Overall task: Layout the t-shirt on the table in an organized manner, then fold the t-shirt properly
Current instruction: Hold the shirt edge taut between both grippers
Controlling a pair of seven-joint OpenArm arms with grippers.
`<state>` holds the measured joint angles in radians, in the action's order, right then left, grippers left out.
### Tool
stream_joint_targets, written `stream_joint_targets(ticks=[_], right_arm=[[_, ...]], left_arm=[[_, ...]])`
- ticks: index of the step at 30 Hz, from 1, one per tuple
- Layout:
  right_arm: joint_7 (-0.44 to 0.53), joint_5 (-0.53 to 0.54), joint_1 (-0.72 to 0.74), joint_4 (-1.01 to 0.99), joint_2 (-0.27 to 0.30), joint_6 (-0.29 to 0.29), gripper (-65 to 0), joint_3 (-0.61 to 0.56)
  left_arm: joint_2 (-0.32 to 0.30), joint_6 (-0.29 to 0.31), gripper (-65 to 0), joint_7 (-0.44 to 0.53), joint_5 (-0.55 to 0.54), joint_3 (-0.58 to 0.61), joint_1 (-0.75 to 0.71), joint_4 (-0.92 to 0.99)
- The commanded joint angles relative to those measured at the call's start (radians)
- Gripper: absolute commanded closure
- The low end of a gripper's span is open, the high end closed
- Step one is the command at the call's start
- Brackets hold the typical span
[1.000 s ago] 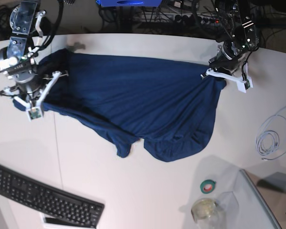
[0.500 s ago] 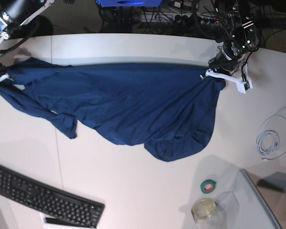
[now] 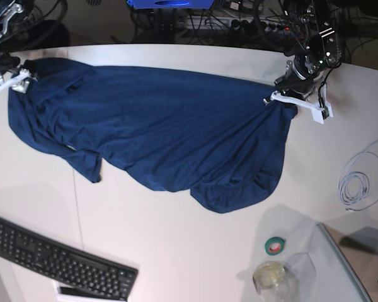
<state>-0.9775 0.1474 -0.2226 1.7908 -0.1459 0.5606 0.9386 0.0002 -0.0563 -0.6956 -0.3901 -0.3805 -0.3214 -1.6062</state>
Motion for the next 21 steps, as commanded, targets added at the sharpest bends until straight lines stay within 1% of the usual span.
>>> stream_joint_targets(ticks=[1,4,8,11,15,21], right_arm=[[0.006,0.028,0.002,-0.012,0.009,-0.001,-48.8,0.009],[0.012,0.042,0.012,-0.081,0.010,-0.001,-48.9,0.020],[0.110,0.042,0.022,-0.170,0.012,0.000,-49.2,0.020],[0.145,0.044,0.027,-0.231,0.012,0.003,-49.2,0.020],[0.147,0.045,0.038,-0.279,0.013,0.003,-49.1,0.032],[0.147,0.045,0.036,-0.236,0.013,0.005,-49.1,0.089]], left_arm=[[-0.002,0.000,0.0,0.015,0.001,-0.004,0.001,-0.019],[-0.002,0.000,0.0,0.015,0.001,-0.010,0.001,-0.019],[-0.002,0.000,0.0,0.015,0.001,-0.010,0.001,-0.019],[-0.006,0.000,0.0,0.015,0.003,-0.010,0.001,-0.019],[-0.006,0.000,0.0,0.015,0.003,-0.010,0.001,-0.019],[-0.006,0.000,0.0,0.015,0.004,-0.010,0.001,-0.019]])
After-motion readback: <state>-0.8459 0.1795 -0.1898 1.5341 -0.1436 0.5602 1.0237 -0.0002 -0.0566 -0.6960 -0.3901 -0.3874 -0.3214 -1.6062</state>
